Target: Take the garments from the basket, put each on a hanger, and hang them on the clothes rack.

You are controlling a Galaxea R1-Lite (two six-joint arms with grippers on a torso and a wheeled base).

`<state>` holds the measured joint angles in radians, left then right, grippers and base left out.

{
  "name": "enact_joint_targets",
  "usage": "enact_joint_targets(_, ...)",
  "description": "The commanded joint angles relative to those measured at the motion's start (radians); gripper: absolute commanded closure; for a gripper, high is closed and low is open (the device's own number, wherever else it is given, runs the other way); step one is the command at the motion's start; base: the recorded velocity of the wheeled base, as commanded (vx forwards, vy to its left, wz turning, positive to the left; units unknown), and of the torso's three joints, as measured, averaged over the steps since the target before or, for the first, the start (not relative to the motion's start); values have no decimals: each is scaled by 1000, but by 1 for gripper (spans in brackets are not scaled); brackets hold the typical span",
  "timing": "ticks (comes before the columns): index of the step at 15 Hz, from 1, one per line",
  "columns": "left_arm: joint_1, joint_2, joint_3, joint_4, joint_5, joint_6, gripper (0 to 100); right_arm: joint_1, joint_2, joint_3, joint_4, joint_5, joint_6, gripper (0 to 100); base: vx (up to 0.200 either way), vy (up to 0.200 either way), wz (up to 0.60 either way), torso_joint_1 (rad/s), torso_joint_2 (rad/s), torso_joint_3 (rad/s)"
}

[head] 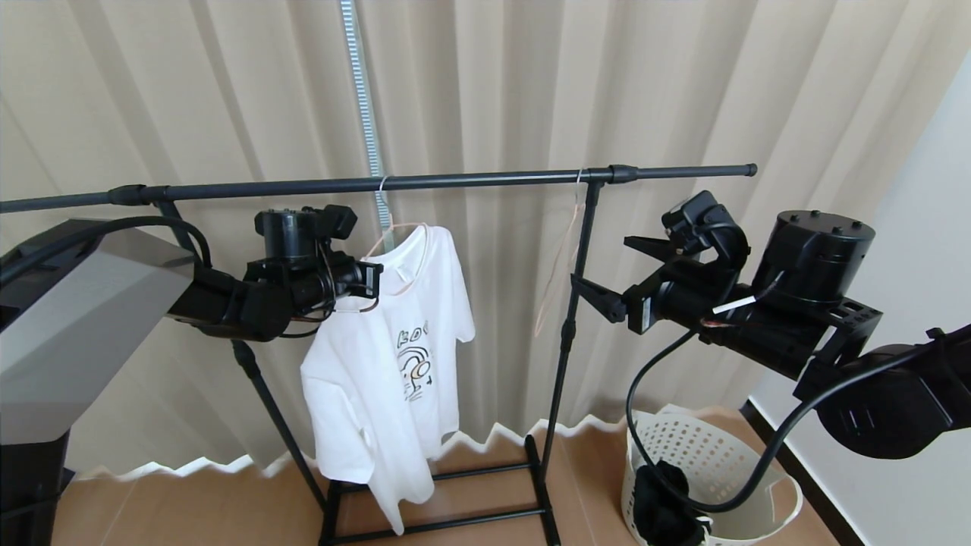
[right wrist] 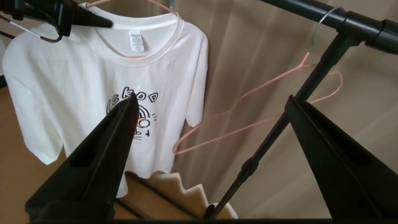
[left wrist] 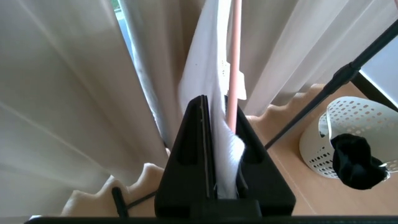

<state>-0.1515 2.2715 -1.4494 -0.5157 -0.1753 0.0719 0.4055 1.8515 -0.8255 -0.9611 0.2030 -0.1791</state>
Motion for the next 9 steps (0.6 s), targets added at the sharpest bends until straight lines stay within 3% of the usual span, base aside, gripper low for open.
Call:
enact_joint_targets(1,-2,-4,6,3,-1,0,0,-1,3,-1,-1,1,0,0,0,0,0,0,0,0)
enact_joint_targets(4,-3,-36,15,0,5,-12,0,-1,0,-4,-2,0,0,0,0,0,0,0,0,0)
enact_joint_targets(6,1,-125,84,2,23,-15,0,-13,-17,0,-5,1,0,0,0,0,0,0,0,0)
enact_joint_targets(9,10,-445,325,3,23,-44,0,-21,-110,34,-1,9,3,0,0,0,0,0,0,0)
